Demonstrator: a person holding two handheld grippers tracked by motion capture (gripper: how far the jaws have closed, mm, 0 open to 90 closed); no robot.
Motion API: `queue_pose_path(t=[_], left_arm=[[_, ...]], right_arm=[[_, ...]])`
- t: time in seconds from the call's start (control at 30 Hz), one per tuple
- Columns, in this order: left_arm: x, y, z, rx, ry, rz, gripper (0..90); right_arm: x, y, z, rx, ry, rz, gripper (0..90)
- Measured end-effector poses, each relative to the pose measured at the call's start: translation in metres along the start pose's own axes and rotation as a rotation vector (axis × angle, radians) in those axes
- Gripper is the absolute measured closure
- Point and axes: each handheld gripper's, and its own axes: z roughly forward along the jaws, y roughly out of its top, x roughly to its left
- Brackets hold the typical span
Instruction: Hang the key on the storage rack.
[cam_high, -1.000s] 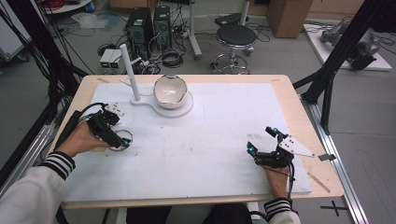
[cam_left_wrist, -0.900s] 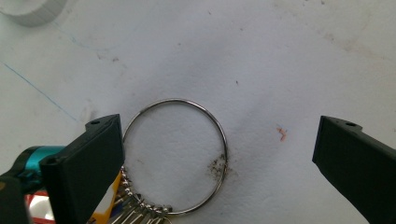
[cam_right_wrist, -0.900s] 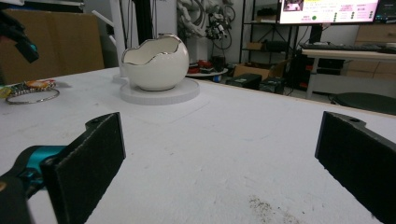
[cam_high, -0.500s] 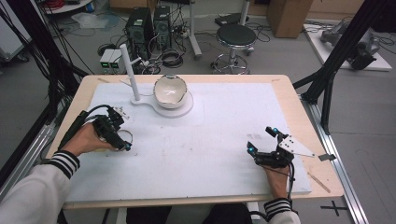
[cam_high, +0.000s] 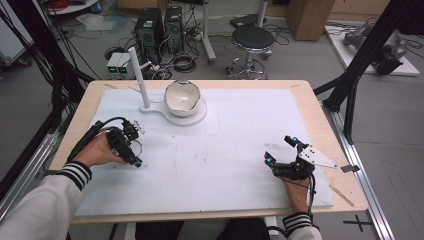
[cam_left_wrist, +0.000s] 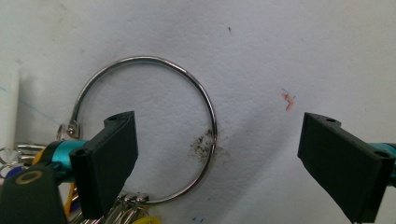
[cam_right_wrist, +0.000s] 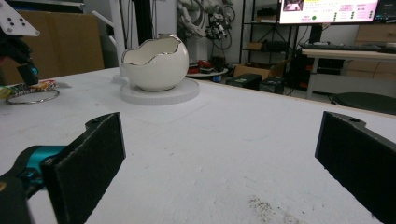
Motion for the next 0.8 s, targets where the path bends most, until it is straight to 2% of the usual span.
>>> queue_pose_path(t=[0.17, 0.2, 0.33, 0.57, 0.63, 0.7, 0.8], left_arm=[[0.0002, 0.0004, 0.0026, 0.025, -0.017, -0.013, 19.6], [0.0002, 0.0015, 0.0035, 0.049, 0.002, -0.004, 20.5], [0.0002, 0.0042, 0.0039, 0.072, 0.001, -0.001, 23.1], [0.0019, 0.0068, 0.006, 0.092, 0.001, -0.006, 26.0], [0.0018, 0.0071, 0.0066, 0.093, 0.004, -0.012, 27.8], [0.0027, 0.0074, 0.0064, 0.095, -0.004, -0.01, 33.9], [0.0036, 0.0077, 0.0071, 0.1, -0.009, -0.016, 34.9]], right_arm=[[-0.0001, -0.0001, 0.0001, -0.002, 0.002, 0.002, 1.1], [0.0, -0.0001, 0.0001, -0.003, 0.001, 0.003, 1.1], [0.0, -0.0001, 0.0, -0.001, 0.0, 0.002, 1.0], [0.0, -0.0001, 0.0001, -0.002, 0.001, 0.003, 1.1], [-0.0001, -0.0001, 0.0, -0.003, 0.002, 0.004, 1.1], [-0.0001, -0.0001, 0.0, -0.003, 0.002, 0.004, 1.1], [-0.0001, -0.0001, 0.0, -0.003, 0.002, 0.005, 1.1]])
